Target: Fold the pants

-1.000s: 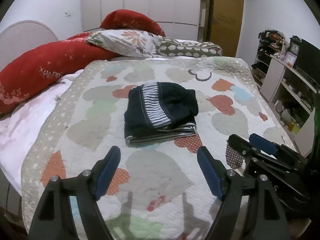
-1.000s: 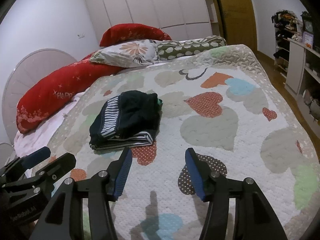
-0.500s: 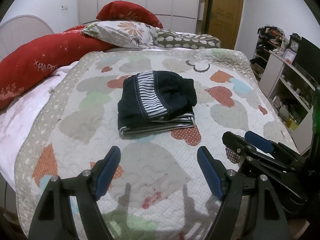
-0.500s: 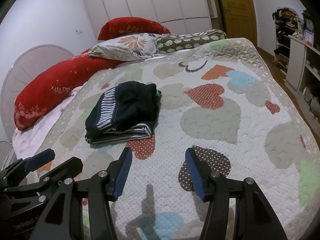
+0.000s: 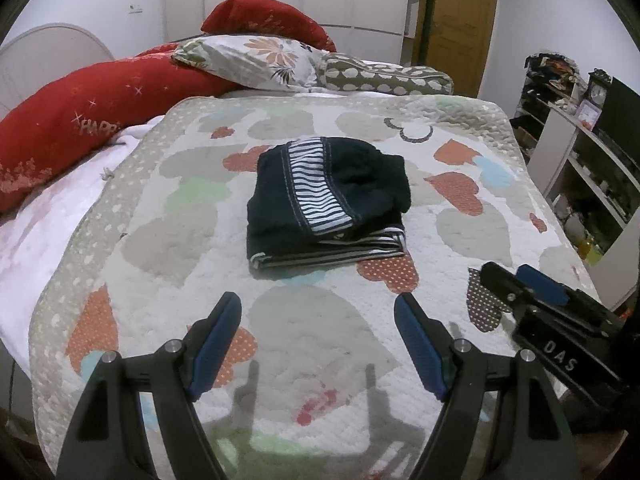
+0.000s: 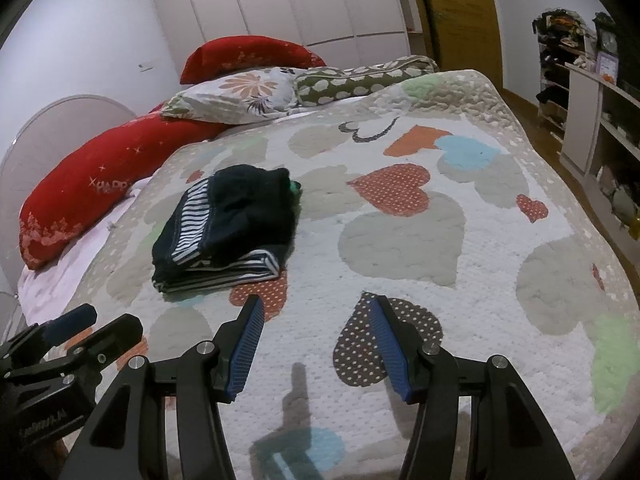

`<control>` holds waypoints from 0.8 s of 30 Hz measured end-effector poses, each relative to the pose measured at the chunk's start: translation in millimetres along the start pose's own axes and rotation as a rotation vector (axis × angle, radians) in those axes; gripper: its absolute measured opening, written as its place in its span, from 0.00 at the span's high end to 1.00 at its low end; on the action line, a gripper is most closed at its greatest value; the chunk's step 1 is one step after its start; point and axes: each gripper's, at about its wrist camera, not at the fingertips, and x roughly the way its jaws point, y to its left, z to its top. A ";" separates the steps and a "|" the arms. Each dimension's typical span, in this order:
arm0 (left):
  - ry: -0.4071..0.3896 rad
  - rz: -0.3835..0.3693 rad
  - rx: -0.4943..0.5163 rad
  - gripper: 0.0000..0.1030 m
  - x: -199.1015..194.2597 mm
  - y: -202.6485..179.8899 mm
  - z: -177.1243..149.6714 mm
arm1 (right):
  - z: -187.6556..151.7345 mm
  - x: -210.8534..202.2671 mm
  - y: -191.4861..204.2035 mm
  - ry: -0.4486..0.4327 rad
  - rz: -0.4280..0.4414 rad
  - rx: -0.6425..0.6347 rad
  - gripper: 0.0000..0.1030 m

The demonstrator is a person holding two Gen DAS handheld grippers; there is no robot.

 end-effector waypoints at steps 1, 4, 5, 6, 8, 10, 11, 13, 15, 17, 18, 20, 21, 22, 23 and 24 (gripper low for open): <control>0.003 0.002 -0.005 0.24 0.9 1.1 -0.3 | 0.3 -0.1 -0.8 -0.002 -0.004 0.001 0.42; 0.016 -0.010 -0.016 0.24 5.1 3.2 -1.7 | 1.8 1.5 -5.6 0.000 -0.016 0.017 0.42; 0.019 -0.007 -0.015 0.24 6.8 3.5 -2.3 | 2.9 2.3 -7.6 0.001 -0.022 0.026 0.42; 0.023 -0.005 -0.015 0.24 9.2 4.4 -2.5 | 3.8 2.9 -9.2 0.002 -0.027 0.032 0.42; 0.029 -0.008 -0.018 0.24 11.8 5.8 -2.1 | 5.3 4.6 -12.1 0.005 -0.037 0.043 0.42; 0.033 -0.007 -0.026 0.24 15.4 8.7 -2.3 | 5.0 6.4 -12.0 0.006 -0.045 0.043 0.42; 0.036 -0.007 -0.028 0.24 17.4 10.2 -2.9 | 4.5 8.2 -11.4 0.010 -0.047 0.040 0.42; 0.049 -0.002 -0.037 0.24 22.9 14.3 -5.0 | 2.6 12.3 -10.4 0.019 -0.050 0.037 0.42; 0.062 -0.001 -0.045 0.24 27.5 17.6 -7.0 | 0.4 15.8 -9.9 0.027 -0.050 0.034 0.42; 0.073 0.003 -0.053 0.24 32.2 20.7 -8.5 | -1.7 20.9 -9.7 0.039 -0.051 0.028 0.42; 0.079 0.004 -0.057 0.24 34.1 22.0 -8.9 | -2.4 22.9 -10.0 0.043 -0.051 0.028 0.42; 0.088 0.004 -0.065 0.24 36.6 23.2 -8.9 | -4.3 27.1 -11.1 0.051 -0.049 0.035 0.42; 0.092 0.002 -0.070 0.24 37.2 23.7 -9.0 | -5.1 29.1 -11.6 0.058 -0.049 0.038 0.42; 0.092 -0.001 -0.073 0.24 37.1 23.8 -9.6 | -6.0 30.5 -12.3 0.062 -0.049 0.043 0.42; 0.093 -0.002 -0.071 0.24 37.3 23.5 -10.0 | -7.0 30.8 -13.3 0.062 -0.046 0.049 0.42; 0.092 0.002 -0.061 0.24 37.7 22.3 -10.0 | -8.3 30.6 -14.3 0.059 -0.046 0.054 0.42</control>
